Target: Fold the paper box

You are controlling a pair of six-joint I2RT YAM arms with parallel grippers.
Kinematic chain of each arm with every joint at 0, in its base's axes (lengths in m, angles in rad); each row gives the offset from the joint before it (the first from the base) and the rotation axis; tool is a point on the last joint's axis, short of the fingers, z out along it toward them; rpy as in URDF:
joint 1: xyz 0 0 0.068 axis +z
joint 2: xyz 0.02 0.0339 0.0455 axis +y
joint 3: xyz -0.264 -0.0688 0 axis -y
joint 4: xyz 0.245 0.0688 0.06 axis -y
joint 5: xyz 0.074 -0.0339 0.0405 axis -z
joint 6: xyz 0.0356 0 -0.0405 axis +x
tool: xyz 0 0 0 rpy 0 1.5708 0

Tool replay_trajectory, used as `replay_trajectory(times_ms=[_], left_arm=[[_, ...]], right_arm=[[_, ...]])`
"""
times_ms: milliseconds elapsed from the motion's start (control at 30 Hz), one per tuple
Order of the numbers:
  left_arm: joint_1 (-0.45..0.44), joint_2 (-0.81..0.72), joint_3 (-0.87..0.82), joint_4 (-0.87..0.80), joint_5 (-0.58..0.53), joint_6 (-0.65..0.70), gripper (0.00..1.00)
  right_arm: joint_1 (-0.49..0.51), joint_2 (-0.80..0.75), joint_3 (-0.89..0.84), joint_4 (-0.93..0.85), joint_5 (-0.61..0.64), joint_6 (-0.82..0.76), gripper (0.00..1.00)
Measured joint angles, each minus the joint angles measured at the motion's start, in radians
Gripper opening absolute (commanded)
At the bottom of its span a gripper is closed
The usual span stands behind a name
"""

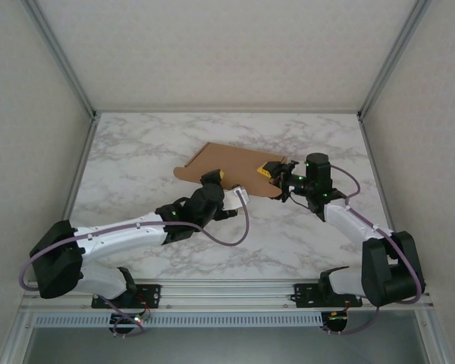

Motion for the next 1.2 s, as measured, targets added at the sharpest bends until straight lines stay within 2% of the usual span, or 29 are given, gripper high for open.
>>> replay_trajectory(times_ms=[133, 333, 433, 567, 633, 967, 1067, 1200], left_arm=[[0.0, 0.025, -0.067, 0.18, -0.071, 0.079, 0.8], [-0.003, 0.089, -0.136, 0.46, -0.175, 0.216, 0.6], [-0.006, 0.117, -0.139, 0.544, -0.207, 0.263, 0.59], [-0.006, 0.129, -0.139, 0.572, -0.213, 0.284, 0.65], [-0.006, 0.138, -0.138, 0.578, -0.215, 0.286, 0.64], [-0.005, 0.149, -0.096, 0.497, -0.22, 0.283, 0.43], [-0.005, 0.142, -0.085, 0.464, -0.22, 0.283, 0.39], [0.0, 0.132, -0.078, 0.428, -0.217, 0.279, 0.4]], right_arm=[[0.0, -0.018, 0.003, -0.007, 0.001, 0.001, 0.33], [0.004, -0.024, 0.014, -0.023, 0.008, 0.011, 0.33], [0.005, -0.027, 0.023, -0.018, 0.023, 0.016, 0.34], [0.007, -0.033, 0.024, -0.016, 0.031, 0.023, 0.33], [0.009, -0.033, 0.024, -0.02, 0.035, 0.024, 0.34], [0.01, -0.033, 0.024, -0.032, 0.057, 0.034, 0.4], [0.01, -0.033, 0.024, -0.035, 0.057, 0.04, 0.43], [0.01, -0.033, 0.024, -0.039, 0.055, 0.05, 0.47]])
